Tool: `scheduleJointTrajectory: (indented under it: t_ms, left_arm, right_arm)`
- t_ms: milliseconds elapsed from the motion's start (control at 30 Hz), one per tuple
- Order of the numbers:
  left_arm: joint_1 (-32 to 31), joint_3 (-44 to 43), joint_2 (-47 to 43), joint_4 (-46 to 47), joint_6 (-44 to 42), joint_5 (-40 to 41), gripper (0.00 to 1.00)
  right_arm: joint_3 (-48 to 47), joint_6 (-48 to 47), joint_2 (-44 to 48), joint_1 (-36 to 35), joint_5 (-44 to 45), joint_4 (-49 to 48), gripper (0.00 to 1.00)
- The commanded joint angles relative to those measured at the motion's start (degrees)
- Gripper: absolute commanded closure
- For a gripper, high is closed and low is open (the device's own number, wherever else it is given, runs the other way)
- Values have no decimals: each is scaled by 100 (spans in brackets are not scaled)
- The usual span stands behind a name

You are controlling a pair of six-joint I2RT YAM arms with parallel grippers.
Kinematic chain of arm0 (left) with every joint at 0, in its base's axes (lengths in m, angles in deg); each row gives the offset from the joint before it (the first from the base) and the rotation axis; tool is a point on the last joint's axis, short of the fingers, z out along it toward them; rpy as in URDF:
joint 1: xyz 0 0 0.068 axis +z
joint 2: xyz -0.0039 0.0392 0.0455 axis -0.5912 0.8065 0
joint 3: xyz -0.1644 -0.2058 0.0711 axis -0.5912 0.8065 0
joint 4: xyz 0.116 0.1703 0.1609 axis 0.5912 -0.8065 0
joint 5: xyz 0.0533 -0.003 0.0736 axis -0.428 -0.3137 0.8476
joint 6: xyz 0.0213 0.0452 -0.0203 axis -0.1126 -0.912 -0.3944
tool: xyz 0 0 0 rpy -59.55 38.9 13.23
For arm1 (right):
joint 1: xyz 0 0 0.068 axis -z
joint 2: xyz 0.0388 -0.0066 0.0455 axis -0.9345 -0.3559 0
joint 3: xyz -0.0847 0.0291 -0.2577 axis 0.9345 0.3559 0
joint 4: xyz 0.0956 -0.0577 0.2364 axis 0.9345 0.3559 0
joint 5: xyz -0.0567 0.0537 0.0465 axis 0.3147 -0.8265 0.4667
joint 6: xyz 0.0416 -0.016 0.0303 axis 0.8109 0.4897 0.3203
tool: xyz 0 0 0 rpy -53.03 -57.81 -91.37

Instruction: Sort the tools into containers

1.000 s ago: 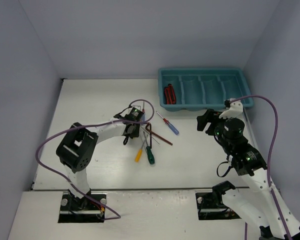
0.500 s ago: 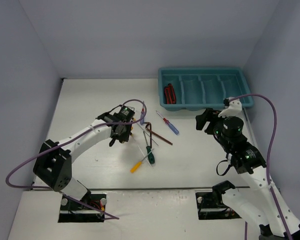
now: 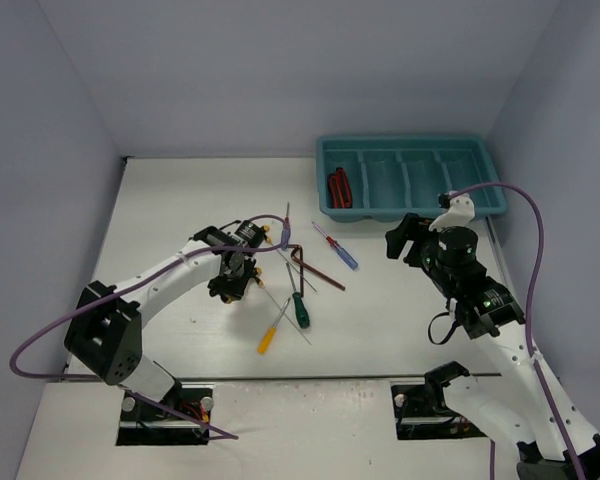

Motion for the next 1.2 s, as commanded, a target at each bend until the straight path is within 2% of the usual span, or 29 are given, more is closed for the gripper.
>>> scheduleJointTrajectory:
  t_ms: [0, 333, 600, 833, 1167]
  left_arm:
    - [54, -462, -393, -682, -334, 303, 100]
    - [55, -626, -1033, -1296, -435, 206, 100]
    - [52, -1042, -1298, -1126, -277, 227, 100]
    - [45, -1991, -1208, 534, 339, -414, 100]
    - [-58, -3231, 560, 3120, 2101, -719, 100]
  right_arm:
    - [-283, 84, -75, 3, -22, -278, 30]
    - [-309, 86, -14, 3, -22, -269, 30]
    - [-336, 67, 14, 5, 57, -269, 30]
    - [-222, 342, 248, 3, 310, -260, 30]
    - [143, 1062, 939, 10, 250, -260, 30]
